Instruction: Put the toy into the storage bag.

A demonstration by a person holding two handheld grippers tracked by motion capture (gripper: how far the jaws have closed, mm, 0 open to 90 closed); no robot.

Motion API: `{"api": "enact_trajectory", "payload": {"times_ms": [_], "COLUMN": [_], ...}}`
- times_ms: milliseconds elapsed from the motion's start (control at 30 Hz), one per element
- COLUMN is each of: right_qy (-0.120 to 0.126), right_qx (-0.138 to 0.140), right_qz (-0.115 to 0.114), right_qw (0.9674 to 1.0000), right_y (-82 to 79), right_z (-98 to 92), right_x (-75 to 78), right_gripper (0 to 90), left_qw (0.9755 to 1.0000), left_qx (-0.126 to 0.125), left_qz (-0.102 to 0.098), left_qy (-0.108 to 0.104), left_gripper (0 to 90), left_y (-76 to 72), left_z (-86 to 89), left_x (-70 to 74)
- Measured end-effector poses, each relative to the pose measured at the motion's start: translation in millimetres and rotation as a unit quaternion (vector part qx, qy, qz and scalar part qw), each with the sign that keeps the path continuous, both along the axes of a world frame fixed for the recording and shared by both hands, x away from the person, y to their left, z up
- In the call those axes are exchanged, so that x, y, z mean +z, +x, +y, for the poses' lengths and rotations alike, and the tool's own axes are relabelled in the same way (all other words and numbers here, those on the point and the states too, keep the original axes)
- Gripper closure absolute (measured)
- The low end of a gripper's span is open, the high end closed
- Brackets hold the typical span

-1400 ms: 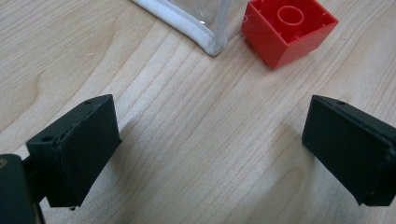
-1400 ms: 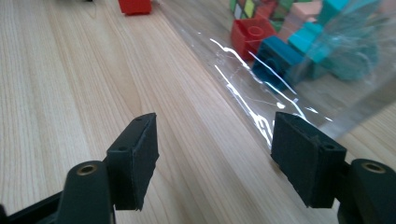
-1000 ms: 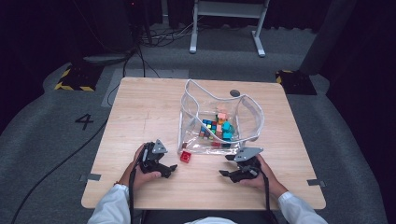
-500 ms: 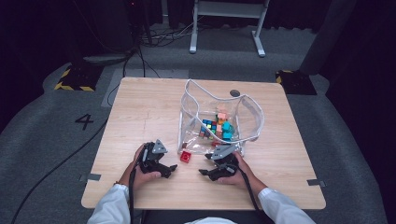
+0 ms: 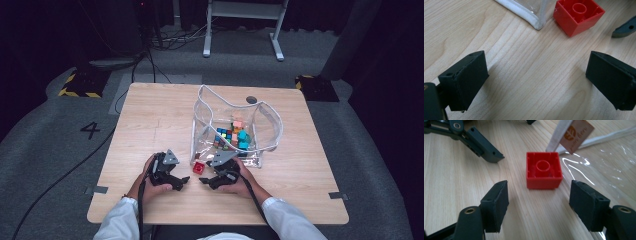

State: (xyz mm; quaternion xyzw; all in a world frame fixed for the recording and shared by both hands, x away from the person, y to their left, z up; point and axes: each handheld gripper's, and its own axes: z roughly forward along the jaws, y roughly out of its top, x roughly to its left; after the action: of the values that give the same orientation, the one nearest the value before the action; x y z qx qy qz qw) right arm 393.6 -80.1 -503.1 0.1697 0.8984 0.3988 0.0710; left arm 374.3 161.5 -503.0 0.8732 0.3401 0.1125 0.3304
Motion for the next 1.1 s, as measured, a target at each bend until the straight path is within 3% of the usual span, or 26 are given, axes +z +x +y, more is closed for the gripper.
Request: {"api": "enact_trajectory", "payload": {"times_ms": [200,500,700,800,1100], "right_qy": [0.014,0.02,0.02,0.005,0.016], "right_qx": [0.014,-0.02,-0.021,-0.017,-0.002], "right_qz": [-0.004,0.004,-0.002,-0.014,-0.017], "right_qw": [0.9998,0.9996,0.9996,0.9998,0.9997], "right_y": [4.0,5.0,2.7,1.6,-6.9], "right_z": [11.2,9.7,7.2,2.9,-15.7], "right_x": [-1.6,-0.6,-0.5,0.4,2.6], "right_gripper": [36.3,57.6,59.4,59.5,59.5], "left_qw": [1.0,1.0,1.0,1.0,1.0], "left_qx": [-0.001,0.0,-0.007,-0.007,-0.007], "left_qz": [0.0,-0.002,-0.006,-0.005,-0.003], "left_qy": [0.001,0.003,0.0,0.0,-0.003], "left_gripper": [4.1,4.1,4.2,4.2,4.2], "left_y": [0.0,-0.4,-0.2,-0.1,-0.2], "left_z": [0.1,0.2,0.4,0.5,0.3], "left_x": [0.1,0.3,-0.1,0.0,-0.3]}}
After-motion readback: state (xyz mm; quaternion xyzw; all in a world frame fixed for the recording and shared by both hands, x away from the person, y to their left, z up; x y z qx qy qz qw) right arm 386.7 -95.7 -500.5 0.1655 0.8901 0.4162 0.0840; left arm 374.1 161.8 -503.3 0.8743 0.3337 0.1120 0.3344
